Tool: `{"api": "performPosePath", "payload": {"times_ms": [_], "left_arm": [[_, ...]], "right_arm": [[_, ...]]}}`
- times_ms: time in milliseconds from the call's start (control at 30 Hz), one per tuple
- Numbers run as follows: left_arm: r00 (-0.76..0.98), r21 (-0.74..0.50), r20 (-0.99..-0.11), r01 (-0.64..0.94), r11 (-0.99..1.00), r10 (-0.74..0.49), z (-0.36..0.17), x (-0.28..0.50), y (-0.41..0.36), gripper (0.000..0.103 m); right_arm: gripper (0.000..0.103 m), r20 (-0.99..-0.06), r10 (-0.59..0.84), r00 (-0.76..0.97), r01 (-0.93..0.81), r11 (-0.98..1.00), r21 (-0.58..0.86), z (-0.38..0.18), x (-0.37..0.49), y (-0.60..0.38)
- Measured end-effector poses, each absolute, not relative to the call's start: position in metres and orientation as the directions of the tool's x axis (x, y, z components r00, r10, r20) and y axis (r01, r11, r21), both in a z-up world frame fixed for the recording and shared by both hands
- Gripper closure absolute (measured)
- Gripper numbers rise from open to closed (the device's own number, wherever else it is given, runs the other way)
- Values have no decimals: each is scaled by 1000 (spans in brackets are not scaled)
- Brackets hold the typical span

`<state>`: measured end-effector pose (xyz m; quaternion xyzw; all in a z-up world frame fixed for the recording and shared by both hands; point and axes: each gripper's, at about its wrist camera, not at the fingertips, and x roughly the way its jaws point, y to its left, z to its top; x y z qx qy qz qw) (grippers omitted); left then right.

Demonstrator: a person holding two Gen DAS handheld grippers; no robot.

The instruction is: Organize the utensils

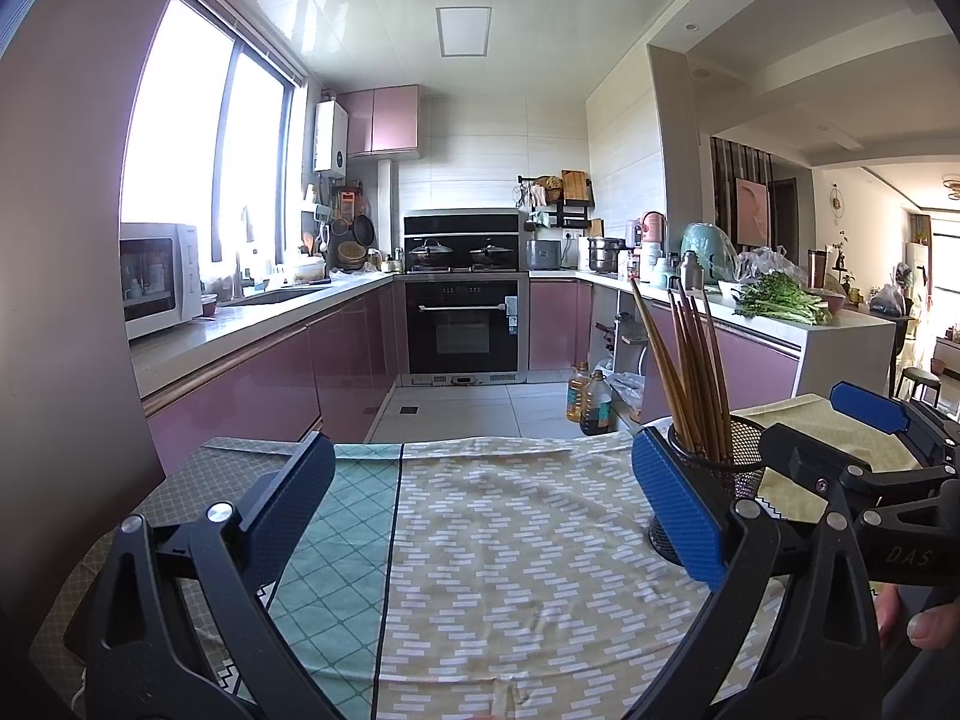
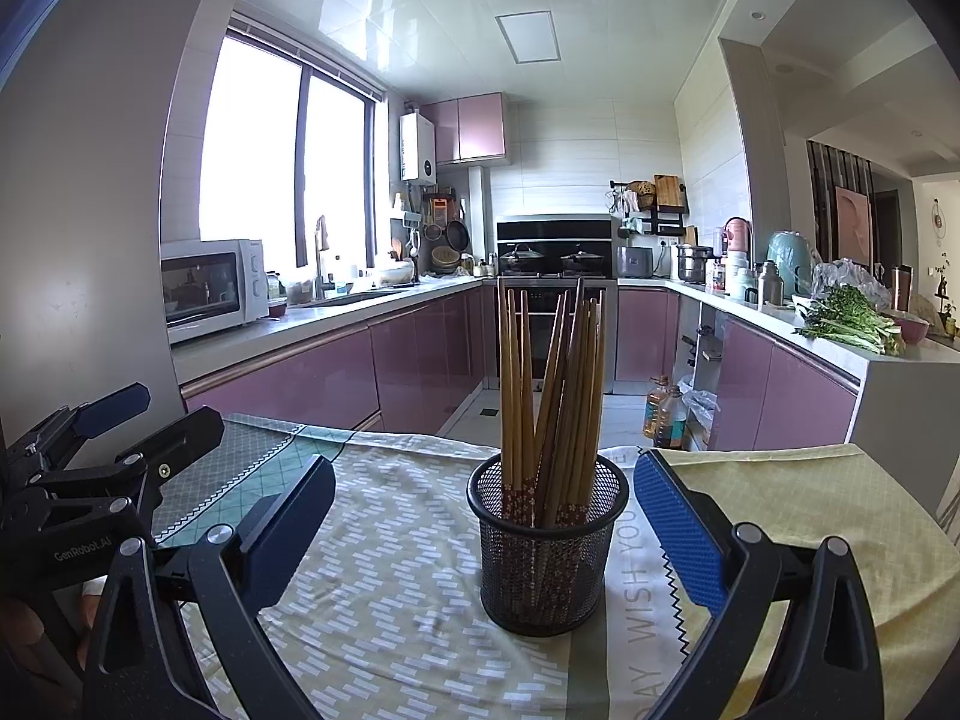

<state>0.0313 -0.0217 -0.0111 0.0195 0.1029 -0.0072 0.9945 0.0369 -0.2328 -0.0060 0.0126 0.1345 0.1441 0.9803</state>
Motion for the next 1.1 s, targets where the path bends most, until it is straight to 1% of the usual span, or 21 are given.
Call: {"api": "performPosePath", "payload": {"times_ms": [1100], "left_arm": [[977,37,-212,19,999,-11,-11,31,-26,6]], "right_arm": [[7,-260,283,923,-275,959,68,-6,40,-232]]}}
